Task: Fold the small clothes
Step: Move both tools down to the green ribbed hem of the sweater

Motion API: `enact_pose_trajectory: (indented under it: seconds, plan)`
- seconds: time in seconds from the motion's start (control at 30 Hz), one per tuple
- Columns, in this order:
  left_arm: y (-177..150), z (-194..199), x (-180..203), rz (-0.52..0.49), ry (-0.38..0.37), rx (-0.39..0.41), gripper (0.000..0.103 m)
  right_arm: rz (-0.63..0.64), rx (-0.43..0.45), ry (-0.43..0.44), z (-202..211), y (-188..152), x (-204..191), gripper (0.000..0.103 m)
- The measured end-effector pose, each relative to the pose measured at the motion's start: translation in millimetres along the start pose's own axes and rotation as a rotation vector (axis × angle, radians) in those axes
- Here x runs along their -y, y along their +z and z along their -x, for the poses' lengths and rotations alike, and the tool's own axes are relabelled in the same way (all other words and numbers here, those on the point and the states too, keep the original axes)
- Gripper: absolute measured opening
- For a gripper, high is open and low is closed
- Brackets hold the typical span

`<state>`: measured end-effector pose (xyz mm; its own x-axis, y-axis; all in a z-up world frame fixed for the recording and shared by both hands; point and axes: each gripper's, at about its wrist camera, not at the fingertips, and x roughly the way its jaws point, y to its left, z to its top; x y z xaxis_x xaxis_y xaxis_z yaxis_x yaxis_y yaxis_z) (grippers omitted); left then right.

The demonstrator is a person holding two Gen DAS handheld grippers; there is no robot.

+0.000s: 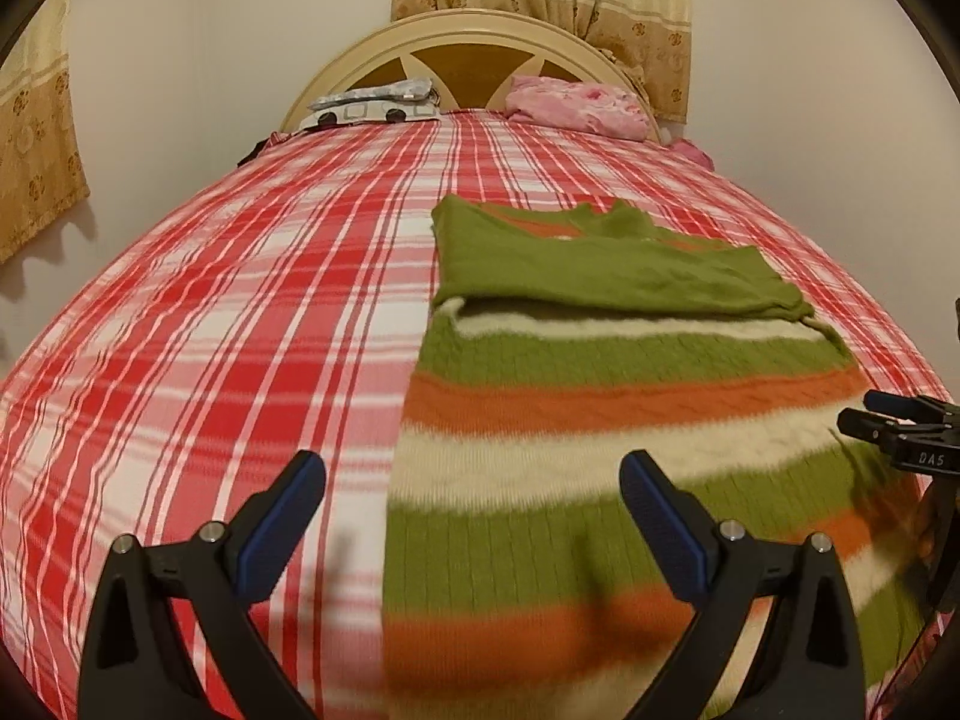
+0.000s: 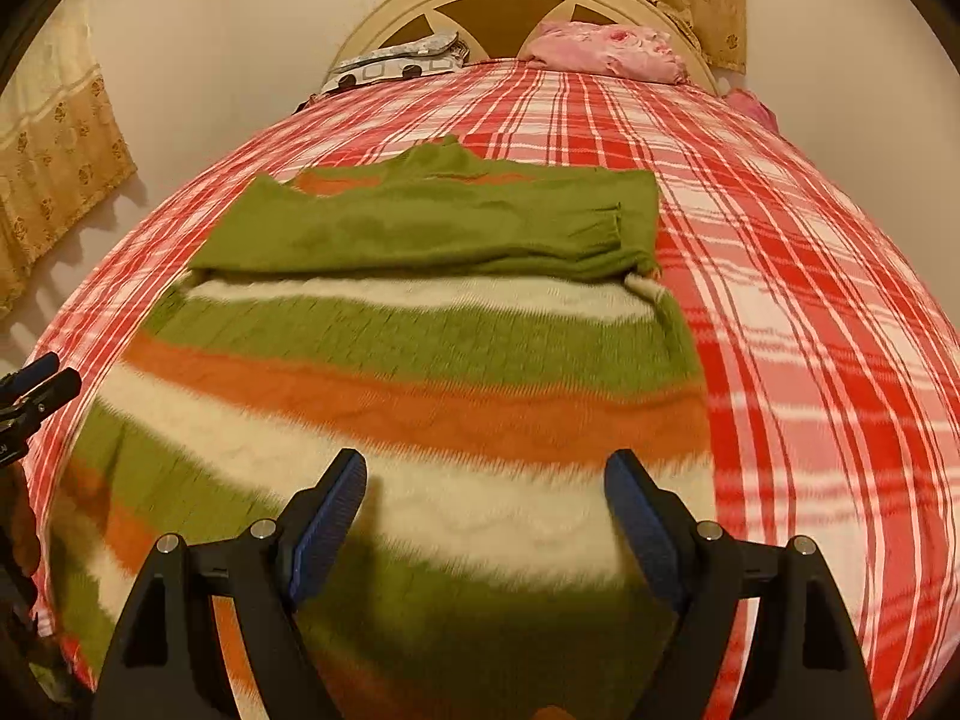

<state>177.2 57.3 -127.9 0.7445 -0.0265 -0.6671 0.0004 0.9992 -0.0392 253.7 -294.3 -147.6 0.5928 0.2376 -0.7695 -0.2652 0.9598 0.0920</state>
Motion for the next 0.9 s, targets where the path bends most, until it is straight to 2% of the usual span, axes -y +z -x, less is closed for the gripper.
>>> enact_pose_trajectory:
  seconds: [0.3,0.5,0.6,0.77,0.9]
  plan:
    - [-56,41,-3,-0.028,0.002,-0.056,0.101,0.017,-0.023,0.029,35,-51,-16,0.083]
    - [-83,67,-11,-0.028,0.017,-0.058,0.101,0.002,-0.017,0.037,56,-75,-17,0.083]
    - [-91,71,-14,-0.021,0.019,-0.069,0.101,-0.022,-0.005,0.044,67,-85,-16,0.083]
    - [-100,69,-17,0.010,-0.019,-0.102,0.100,-0.037,0.000,0.040,80,-103,-14,0.083]
    - [-106,66,-12,0.008,-0.048,-0.120,0.092,-0.049,0.006,-0.003,91,-116,-10,0.083]
